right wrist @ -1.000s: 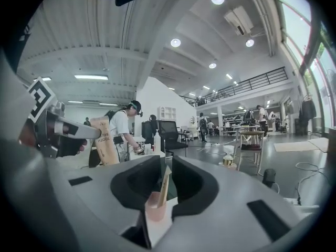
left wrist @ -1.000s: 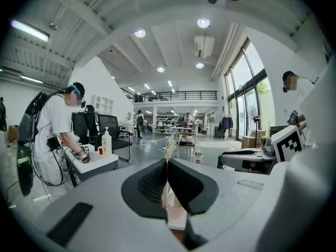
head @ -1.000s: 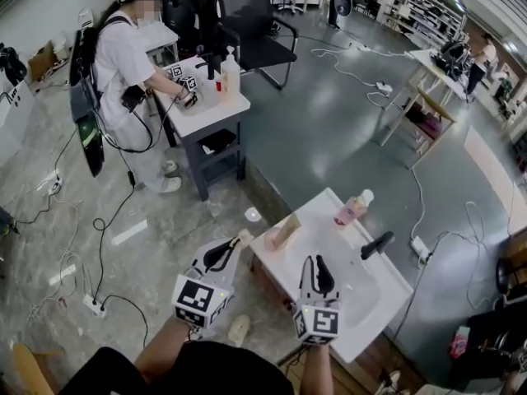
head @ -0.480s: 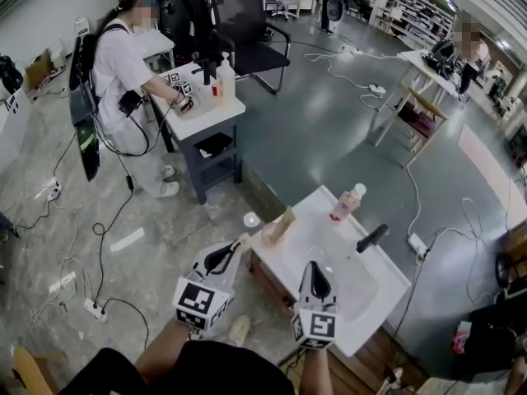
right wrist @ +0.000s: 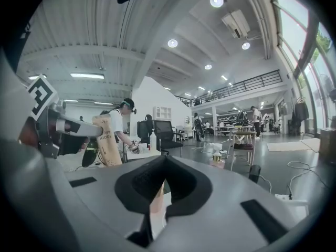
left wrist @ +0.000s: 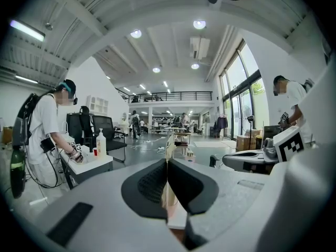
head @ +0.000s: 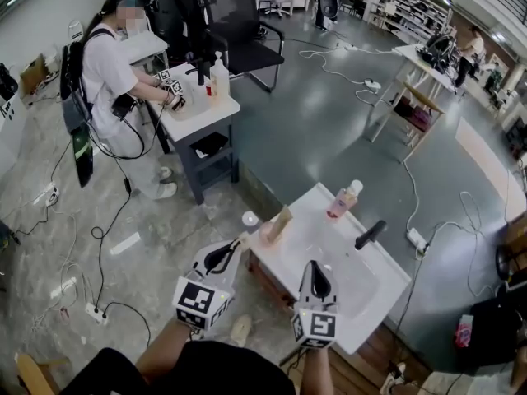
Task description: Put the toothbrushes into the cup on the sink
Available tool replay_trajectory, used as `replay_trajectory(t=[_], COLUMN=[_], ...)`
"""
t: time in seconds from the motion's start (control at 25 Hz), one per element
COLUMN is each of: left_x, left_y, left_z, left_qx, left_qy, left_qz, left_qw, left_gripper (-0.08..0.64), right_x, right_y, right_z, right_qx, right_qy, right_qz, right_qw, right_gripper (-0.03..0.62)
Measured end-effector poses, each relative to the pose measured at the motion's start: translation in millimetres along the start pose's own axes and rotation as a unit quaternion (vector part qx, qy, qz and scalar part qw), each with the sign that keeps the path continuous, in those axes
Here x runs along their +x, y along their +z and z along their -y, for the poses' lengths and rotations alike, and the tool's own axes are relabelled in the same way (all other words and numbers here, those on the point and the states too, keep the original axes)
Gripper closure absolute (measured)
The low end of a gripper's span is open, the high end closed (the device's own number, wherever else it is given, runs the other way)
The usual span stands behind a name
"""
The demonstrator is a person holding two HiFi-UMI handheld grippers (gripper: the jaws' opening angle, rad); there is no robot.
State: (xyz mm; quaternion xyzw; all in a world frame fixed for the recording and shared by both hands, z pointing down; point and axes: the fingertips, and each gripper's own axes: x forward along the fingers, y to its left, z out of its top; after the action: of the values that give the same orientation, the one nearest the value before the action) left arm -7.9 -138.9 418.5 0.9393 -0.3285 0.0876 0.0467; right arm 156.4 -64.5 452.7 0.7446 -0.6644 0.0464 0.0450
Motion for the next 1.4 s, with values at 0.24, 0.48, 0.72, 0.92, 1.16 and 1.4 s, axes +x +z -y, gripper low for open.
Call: replay_trajectory(t=[0.24,0.48,0.72,0.92,1.16,1.4], left_x=[21.9,52.9,84.5,107.6,129.1,142.7], left_y=[5.5,0.0,-14.9,-29.5,-54.8,-73.4], left_z=[2.3,4.8,4.8,-0.8,-4.4,-7.6], left_qx=[0.004,-0.001,-0.009,-0.013,-0.017,-0.024], left_qy=[-0.016,-0.037,-0.052,-0.054,-0.058,-0.058], left_qz=[0.004,-0.005,-0.020,-0.034,-0.056,-0.078], left_qw=[0.9999,0.9993,0.9984,0.9979,0.9966,0.9950], left_gripper=[0.555,0.555,0.555,0.555,0.555,0.555], right_x=[-3.2,0.8,7.0,14.0,24.1,30.0], right_y=[-6.4,-17.2,-30.4,-47.9,-71.5,-87.5], right_z=[13.0,21.9,31.8,40.6,45.3,49.2], right_qx=[0.005,0.015,0.023,0.033,0.040,0.051], right_qy=[-0.016,-0.029,-0.041,-0.048,-0.043,-0.044], right_qz=[-0.007,-0.020,-0.033,-0.048,-0.066,-0.082], right_qw=[1.000,0.999,0.998,0.997,0.996,0.994], right_gripper=[0.594,0.594,0.594,0.594,0.594,0.594])
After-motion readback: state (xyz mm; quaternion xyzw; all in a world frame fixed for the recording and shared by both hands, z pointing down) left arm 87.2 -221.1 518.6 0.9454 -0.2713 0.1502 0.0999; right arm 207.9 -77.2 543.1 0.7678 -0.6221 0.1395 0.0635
